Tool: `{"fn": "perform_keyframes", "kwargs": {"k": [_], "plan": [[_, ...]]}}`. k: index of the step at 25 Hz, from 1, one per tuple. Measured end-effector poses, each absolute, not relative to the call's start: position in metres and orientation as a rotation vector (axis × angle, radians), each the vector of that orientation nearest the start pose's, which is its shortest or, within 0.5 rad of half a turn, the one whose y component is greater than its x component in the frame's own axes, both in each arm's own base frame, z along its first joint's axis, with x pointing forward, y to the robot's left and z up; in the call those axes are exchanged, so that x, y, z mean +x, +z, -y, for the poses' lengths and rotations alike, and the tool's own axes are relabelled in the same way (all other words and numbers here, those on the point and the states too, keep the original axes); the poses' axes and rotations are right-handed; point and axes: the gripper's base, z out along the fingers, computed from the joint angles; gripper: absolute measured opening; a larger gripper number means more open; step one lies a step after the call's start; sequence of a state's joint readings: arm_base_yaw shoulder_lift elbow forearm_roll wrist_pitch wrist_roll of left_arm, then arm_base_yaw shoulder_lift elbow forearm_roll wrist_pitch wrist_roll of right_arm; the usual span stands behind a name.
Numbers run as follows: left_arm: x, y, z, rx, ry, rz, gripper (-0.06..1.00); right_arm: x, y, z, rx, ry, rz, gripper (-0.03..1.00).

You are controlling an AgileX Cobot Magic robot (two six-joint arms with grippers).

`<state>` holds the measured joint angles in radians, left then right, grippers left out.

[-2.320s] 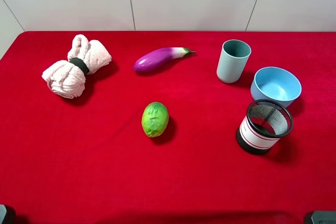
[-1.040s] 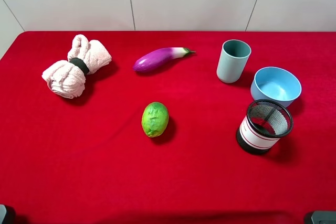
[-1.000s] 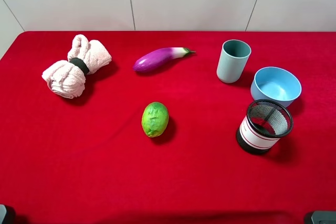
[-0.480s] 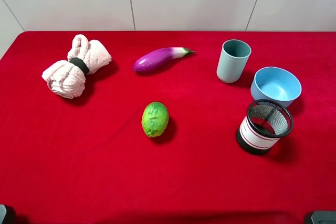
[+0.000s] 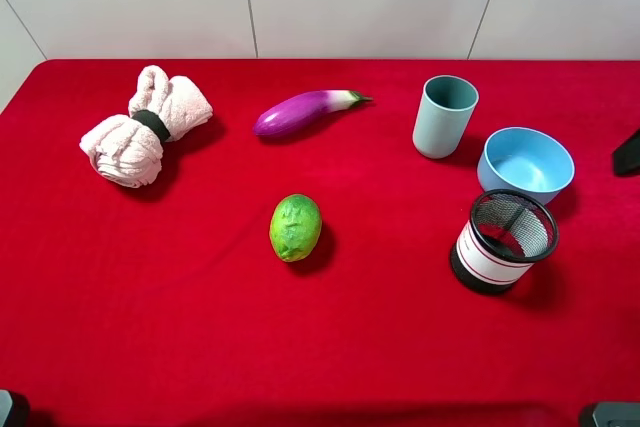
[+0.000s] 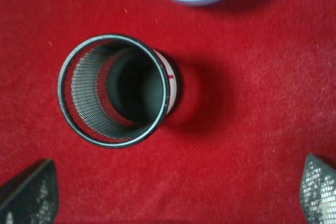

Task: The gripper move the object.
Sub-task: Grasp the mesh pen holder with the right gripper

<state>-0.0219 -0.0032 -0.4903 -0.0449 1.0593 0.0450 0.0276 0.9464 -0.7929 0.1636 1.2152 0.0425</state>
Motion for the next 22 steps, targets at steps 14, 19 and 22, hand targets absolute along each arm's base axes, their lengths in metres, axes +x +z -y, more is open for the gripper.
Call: {"fn": "perform_keyframes", "kwargs": {"k": [14, 19, 22], "plan": [[-0.004, 0.275, 0.003, 0.07, -0.039, -2.048, 0.92, 0.196, 0.245, -0.018, 0.124, 0.228, -3.045, 0.69], [-0.004, 0.275, 0.003, 0.07, -0.039, -2.048, 0.92, 0.209, 0.228, -0.018, 0.129, 0.213, -3.097, 0.69], [-0.004, 0.275, 0.003, 0.07, -0.039, -2.048, 0.92, 0.214, 0.219, -0.021, 0.103, 0.198, -3.118, 0.69]]}}
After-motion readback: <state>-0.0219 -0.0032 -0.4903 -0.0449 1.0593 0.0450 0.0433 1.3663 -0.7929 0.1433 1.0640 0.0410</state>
